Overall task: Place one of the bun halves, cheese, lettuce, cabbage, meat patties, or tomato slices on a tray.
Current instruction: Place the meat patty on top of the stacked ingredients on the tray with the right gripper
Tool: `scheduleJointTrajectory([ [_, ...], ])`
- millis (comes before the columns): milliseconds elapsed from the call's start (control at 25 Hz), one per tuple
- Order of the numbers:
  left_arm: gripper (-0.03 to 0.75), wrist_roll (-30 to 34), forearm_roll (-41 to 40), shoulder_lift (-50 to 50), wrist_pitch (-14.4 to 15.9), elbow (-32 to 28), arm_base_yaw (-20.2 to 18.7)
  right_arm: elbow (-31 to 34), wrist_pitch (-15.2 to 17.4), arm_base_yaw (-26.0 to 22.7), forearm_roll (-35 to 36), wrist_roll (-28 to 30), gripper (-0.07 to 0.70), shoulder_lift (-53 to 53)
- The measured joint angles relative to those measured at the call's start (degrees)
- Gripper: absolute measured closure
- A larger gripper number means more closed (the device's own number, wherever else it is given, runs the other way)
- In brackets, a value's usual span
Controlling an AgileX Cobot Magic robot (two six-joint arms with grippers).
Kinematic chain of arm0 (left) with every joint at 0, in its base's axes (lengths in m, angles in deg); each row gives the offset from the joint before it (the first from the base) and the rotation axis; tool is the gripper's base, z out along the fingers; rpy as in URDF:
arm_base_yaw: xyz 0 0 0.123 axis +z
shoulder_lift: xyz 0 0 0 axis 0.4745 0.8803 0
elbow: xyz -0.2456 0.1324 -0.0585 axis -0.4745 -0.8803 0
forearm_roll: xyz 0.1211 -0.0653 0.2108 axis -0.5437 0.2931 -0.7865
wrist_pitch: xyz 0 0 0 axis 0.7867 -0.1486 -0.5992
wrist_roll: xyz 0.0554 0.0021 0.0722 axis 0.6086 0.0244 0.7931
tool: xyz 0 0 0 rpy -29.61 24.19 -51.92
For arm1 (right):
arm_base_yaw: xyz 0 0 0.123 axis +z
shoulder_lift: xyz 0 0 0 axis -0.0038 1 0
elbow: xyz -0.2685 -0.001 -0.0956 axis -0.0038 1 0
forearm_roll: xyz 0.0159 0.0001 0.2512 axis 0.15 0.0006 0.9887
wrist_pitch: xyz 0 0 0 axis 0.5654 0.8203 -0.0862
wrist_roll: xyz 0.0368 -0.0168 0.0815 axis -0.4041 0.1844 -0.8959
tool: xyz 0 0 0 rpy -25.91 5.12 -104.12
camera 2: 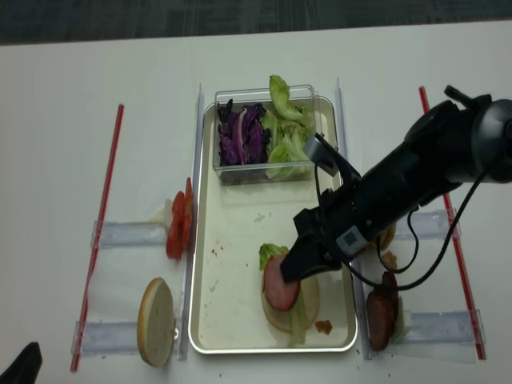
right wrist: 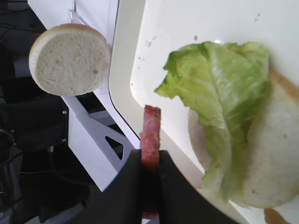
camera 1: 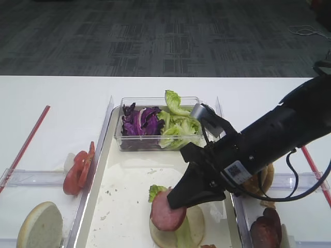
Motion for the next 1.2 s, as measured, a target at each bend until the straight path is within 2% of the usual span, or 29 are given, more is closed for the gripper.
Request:
scheduleJointTrajectory([
  [400, 0.324, 0.0, 0.0, 0.0, 0.0, 0.0, 0.0, -0.12, -0.5, 0.0, 1.87, 4.06, 0.549, 2.16],
  [760, 0.324, 0.0, 0.0, 0.0, 0.0, 0.0, 0.0, -0.23, -2.83, 0.0, 1.96, 4.31, 0.549, 2.16],
  [1200, 0.324, 0.0, 0.0, 0.0, 0.0, 0.0, 0.0, -0.23, -2.62, 0.0, 2.27, 4.58, 0.549, 5.36],
])
